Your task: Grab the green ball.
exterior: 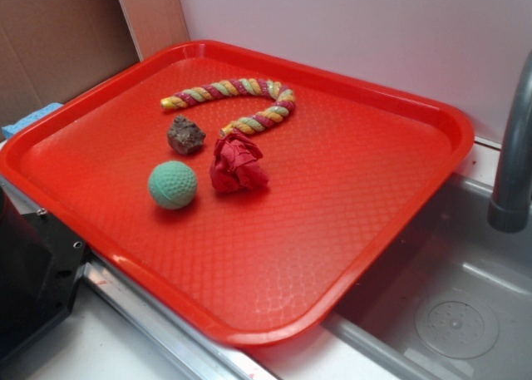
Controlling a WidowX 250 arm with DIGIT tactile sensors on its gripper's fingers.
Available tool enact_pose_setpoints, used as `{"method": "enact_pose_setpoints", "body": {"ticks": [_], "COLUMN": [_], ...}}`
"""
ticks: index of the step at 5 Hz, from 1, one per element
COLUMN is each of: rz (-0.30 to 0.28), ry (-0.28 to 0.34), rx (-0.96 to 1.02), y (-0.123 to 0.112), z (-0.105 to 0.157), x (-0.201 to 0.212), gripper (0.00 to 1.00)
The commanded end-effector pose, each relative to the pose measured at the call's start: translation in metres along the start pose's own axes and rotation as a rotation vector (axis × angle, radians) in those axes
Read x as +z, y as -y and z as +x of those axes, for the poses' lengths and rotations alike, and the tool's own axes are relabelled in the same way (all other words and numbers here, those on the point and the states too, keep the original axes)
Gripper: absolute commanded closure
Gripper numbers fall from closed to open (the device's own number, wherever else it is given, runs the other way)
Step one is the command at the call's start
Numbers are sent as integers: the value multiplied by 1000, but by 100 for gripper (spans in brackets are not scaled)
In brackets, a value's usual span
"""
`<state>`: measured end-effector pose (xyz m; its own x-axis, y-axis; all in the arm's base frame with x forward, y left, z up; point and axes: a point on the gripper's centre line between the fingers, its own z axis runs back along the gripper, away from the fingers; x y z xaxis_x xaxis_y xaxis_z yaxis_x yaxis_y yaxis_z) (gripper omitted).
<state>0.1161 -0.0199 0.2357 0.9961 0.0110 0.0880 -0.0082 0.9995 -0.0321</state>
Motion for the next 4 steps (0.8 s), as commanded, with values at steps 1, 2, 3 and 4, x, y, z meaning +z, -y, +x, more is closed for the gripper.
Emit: {"method": "enact_pose_setpoints", "body": {"ticks": [1, 2, 3, 4], "rz": [0, -2, -7, 3], "ry": [0, -4, -1, 39], "rx": [0, 14, 30, 67], "y": [0, -1, -1, 1], "z": [0, 0, 0, 2], "x": [0, -1, -3, -14], "gripper": [0, 0, 0, 0]}}
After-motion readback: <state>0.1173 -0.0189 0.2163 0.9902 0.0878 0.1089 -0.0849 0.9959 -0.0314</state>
